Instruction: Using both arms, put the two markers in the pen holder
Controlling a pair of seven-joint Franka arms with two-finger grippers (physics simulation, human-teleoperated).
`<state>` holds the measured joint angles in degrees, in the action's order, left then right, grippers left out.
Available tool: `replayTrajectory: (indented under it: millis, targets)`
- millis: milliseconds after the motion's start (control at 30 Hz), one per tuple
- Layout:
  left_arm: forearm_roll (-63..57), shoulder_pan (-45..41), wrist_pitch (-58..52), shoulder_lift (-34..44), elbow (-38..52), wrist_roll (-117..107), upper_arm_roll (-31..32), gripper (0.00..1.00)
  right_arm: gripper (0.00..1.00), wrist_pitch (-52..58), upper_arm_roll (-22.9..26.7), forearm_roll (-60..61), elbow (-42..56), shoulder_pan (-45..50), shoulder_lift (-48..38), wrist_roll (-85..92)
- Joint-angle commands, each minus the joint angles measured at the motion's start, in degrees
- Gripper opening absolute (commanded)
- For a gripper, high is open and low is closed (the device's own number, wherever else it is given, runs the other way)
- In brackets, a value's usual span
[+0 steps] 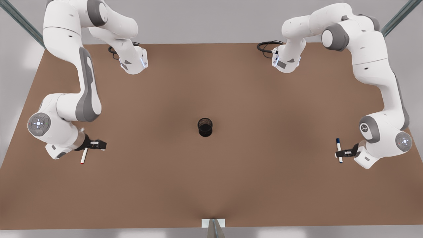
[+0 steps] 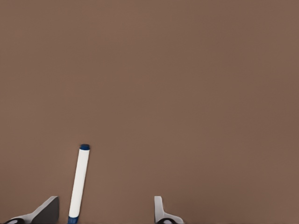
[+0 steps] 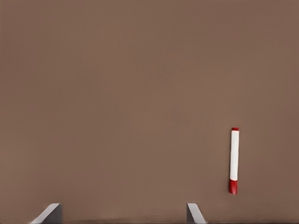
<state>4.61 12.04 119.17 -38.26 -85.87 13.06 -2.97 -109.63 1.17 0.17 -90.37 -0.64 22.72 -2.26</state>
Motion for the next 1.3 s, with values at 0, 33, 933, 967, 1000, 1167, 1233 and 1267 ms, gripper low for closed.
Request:
replayTrajectory:
  millis: [0,33,933,967,1000,1167,1233,1267]
  targets:
    - [0.1,0.7,14.0,-1.6,-0.8,23.1,0.0,1.00,1.00,-8.6,0.0,1.7,-1.4,-3.0,1.9,1.9]
    - [-0.1,1.4,15.5,-3.0,-0.8,23.1,0.0,1.00,1.00,-10.3,0.1,1.7,-1.3,-4.3,3.6,2.3]
    - [-0.1,2.5,16.9,-8.7,-2.3,25.3,-0.8,0.41,1.00,-26.0,0.2,1.8,2.3,-15.5,21.3,16.2]
    - [-0.1,2.5,16.9,-8.7,-2.3,25.1,-0.8,0.38,1.00,-25.9,0.2,1.8,2.3,-15.6,21.3,16.2]
    - [-0.1,2.4,16.9,-8.7,-2.3,25.0,-0.8,0.37,1.00,-25.9,0.2,1.8,2.1,-15.7,21.4,16.3]
    - [-0.1,2.3,16.9,-8.8,-2.3,24.7,-0.8,0.33,0.95,-25.7,0.1,1.7,-0.2,-14.9,22.4,15.7]
    - [-0.1,2.3,16.9,-8.9,-2.3,24.7,-0.8,0.33,0.87,-25.8,0.0,1.7,-0.9,-14.8,22.5,15.8]
    - [-0.1,2.3,16.9,-9.0,-2.3,24.7,-0.8,0.33,0.83,-25.8,0.0,1.6,-0.9,-15.0,22.6,15.9]
